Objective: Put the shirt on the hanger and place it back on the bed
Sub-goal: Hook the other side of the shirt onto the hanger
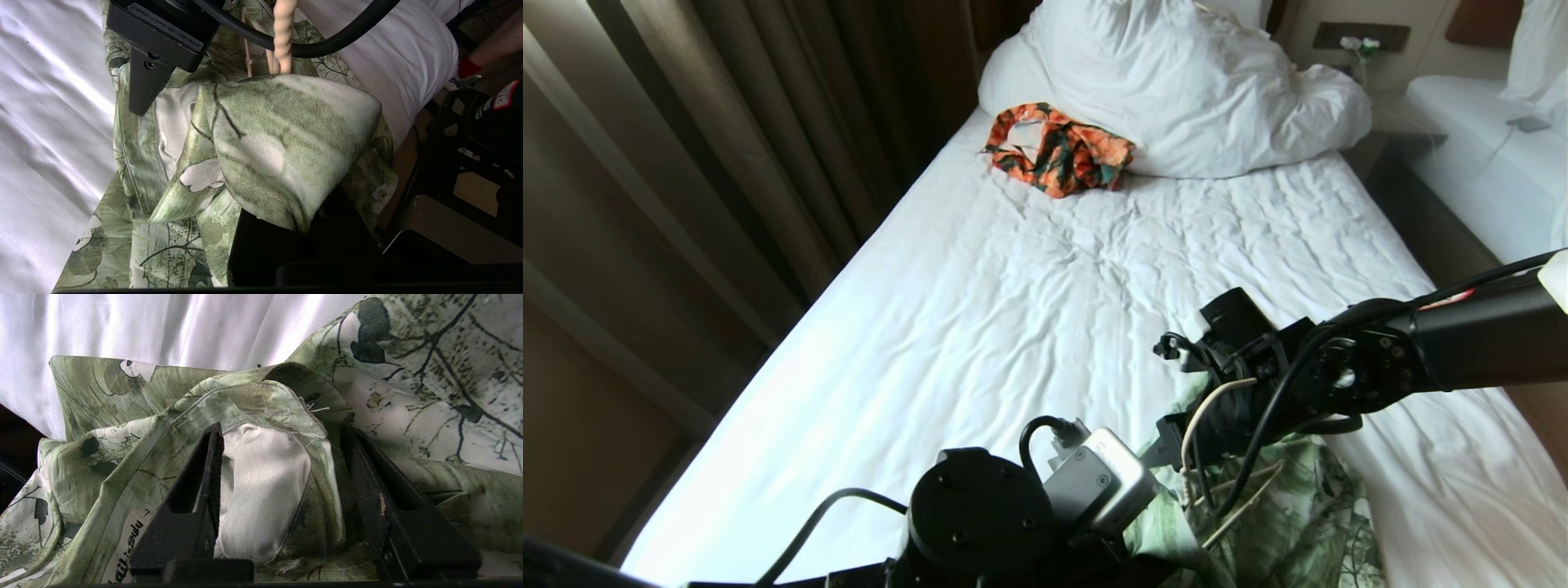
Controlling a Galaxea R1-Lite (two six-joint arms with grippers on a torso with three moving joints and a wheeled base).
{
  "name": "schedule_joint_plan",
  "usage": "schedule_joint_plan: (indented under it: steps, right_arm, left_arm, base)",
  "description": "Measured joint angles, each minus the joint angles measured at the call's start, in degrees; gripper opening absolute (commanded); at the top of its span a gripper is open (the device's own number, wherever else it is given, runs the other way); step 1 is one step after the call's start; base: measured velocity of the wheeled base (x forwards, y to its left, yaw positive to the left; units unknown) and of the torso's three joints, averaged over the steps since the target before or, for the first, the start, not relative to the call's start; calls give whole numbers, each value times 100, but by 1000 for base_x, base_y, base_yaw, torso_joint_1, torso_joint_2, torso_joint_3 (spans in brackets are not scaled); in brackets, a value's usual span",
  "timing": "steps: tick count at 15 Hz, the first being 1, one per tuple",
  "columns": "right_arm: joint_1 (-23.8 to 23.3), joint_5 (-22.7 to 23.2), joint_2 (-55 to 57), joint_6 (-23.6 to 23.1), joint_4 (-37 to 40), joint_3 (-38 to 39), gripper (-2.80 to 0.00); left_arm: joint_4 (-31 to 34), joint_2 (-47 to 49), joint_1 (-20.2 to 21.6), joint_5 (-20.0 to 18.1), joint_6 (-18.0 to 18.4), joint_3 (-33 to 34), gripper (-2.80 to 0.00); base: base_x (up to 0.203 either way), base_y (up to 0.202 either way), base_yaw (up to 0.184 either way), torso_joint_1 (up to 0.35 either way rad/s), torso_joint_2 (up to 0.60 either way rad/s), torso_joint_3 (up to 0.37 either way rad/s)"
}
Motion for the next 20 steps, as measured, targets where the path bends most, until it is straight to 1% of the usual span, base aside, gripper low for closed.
schedule_joint_plan:
  steps: [8, 10, 13, 15, 20]
  right_arm:
    - [-21, 3, 10, 81, 16, 11, -280]
    - [-65, 9, -29, 367, 10, -6, -280]
    - [-276, 5, -154, 718, -13, -28, -280]
    - [-504, -3, -272, 925, -126, -26, -280]
    - [-928, -3, -478, 965, -189, -4, -280]
  left_arm:
    - [2, -24, -2, 11, -1, 17, -280]
    - [5, -44, 0, 15, -2, 20, -280]
    - [7, -107, -2, 15, -2, 34, -280]
    - [25, -292, -2, 15, 1, 28, -280]
    - [195, -746, -1, 34, 4, 30, -280]
  base:
    - [0, 0, 0, 0, 0, 0]
    - [0, 0, 0, 0, 0, 0]
    - [0, 0, 0, 0, 0, 0]
    - [0, 0, 0, 0, 0, 0]
    - [0, 0, 0, 0, 0, 0]
